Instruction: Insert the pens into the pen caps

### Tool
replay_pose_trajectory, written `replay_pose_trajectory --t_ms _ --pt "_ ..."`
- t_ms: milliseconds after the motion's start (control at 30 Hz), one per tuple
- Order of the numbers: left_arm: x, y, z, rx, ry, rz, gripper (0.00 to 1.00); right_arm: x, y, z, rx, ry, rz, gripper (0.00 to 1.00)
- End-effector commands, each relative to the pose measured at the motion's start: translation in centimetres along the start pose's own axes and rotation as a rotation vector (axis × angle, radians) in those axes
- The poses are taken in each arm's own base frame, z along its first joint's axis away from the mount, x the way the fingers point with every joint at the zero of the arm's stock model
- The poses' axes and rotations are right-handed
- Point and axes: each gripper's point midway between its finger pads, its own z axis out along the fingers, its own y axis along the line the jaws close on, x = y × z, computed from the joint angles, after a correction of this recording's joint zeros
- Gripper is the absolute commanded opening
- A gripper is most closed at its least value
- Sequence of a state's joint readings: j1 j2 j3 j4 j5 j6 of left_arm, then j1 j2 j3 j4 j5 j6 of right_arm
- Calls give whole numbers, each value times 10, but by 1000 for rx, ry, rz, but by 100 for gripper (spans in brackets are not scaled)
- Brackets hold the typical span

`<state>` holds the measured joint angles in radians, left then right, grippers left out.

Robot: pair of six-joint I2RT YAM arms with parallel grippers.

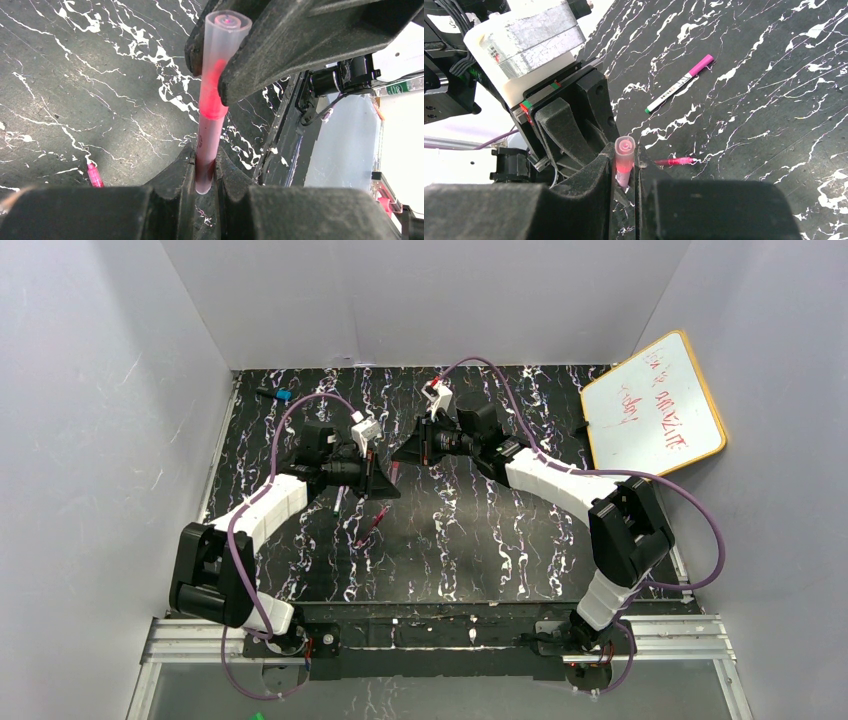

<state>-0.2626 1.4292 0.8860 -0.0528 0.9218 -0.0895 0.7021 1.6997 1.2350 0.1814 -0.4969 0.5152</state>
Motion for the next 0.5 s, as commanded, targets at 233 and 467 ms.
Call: replay_pose_trajectory --t_ms 233,467 --pt "-151 5 -52 -188 -413 317 0 132 31 -28 -138 495 221 1" --pt "-169 2 -59 -193 -448 330 0 137 32 -30 -148 510 225 1"
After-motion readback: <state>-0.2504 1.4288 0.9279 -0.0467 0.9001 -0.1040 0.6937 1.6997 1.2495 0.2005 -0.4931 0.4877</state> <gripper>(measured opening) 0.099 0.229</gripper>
